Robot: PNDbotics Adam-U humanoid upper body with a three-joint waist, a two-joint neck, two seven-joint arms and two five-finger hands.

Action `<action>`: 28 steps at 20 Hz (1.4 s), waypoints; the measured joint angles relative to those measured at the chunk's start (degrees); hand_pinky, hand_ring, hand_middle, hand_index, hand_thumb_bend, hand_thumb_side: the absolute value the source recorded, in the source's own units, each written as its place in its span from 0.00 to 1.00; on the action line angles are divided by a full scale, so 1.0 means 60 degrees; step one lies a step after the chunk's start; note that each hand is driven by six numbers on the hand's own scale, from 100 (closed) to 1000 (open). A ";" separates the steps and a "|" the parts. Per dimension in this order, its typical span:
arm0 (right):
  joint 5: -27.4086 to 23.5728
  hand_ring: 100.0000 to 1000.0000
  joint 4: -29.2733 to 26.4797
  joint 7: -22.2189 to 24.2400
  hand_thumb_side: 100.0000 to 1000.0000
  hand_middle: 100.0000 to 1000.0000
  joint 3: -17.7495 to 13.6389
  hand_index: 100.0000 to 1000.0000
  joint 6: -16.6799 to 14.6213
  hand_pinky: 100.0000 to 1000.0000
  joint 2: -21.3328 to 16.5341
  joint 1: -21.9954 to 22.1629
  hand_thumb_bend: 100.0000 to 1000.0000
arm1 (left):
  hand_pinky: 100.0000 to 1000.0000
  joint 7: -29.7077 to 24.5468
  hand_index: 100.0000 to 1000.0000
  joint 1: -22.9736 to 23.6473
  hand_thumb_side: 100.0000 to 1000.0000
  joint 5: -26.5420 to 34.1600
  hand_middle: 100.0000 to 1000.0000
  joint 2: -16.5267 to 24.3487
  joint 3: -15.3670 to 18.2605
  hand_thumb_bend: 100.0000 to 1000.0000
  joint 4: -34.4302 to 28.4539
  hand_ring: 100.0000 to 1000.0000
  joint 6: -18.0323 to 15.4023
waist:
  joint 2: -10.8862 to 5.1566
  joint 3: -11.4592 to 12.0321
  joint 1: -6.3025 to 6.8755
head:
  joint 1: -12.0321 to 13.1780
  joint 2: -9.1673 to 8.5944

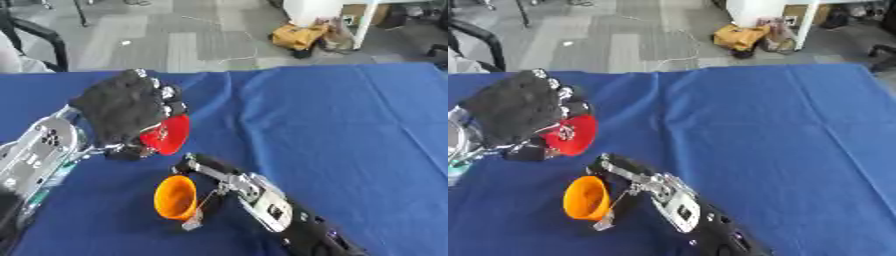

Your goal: Pour the contents of one cup into another cup.

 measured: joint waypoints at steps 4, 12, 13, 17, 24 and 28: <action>-0.0003 0.24 -0.0001 0.0040 0.03 0.09 -0.0020 0.38 0.0009 0.46 -0.0004 -0.0001 0.69 | 0.00 -0.0044 0.64 0.0000 0.09 0.0000 0.18 0.0006 -0.0052 0.23 0.0005 0.09 -0.0057 | -0.0004 -0.0007 0.0001 | 0.0000 -0.0047; -0.0006 0.24 -0.0002 0.0082 0.03 0.09 -0.0023 0.38 0.0006 0.47 -0.0005 -0.0005 0.68 | 0.00 -0.0152 0.64 0.0000 0.10 0.0000 0.18 0.0076 -0.0146 0.23 0.0083 0.09 -0.0171 | -0.0005 -0.0035 0.0001 | 0.0000 -0.0056; -0.0006 0.24 -0.0002 0.0086 0.03 0.09 -0.0024 0.38 0.0005 0.47 -0.0005 -0.0006 0.68 | 0.00 -0.0172 0.64 0.0000 0.10 0.0000 0.18 0.0076 -0.0181 0.23 0.0118 0.09 -0.0197 | -0.0005 -0.0042 0.0001 | -0.0001 -0.0056; -0.0005 0.24 -0.0001 0.0099 0.03 0.09 -0.0033 0.38 -0.0013 0.47 -0.0004 -0.0007 0.68 | 0.00 -0.0224 0.64 -0.0001 0.10 -0.0031 0.18 0.0076 -0.0262 0.23 0.0241 0.09 -0.0304 | -0.0006 -0.0044 0.0000 | -0.0013 -0.0057; 0.0000 0.24 0.0004 0.0111 0.03 0.09 -0.0083 0.38 -0.0042 0.47 -0.0004 -0.0008 0.68 | 0.00 -0.0271 0.64 -0.0002 0.10 -0.0117 0.18 0.0076 -0.0296 0.23 0.0345 0.09 -0.0375 | -0.0006 -0.0049 0.0000 | -0.0014 -0.0058; 0.0001 0.24 0.0005 0.0111 0.03 0.09 -0.0085 0.38 -0.0045 0.47 -0.0003 -0.0008 0.68 | 0.00 -0.0261 0.64 -0.0003 0.11 -0.0181 0.18 0.0076 -0.0296 0.23 0.0351 0.09 -0.0387 | -0.0006 -0.0055 0.0001 | -0.0015 -0.0058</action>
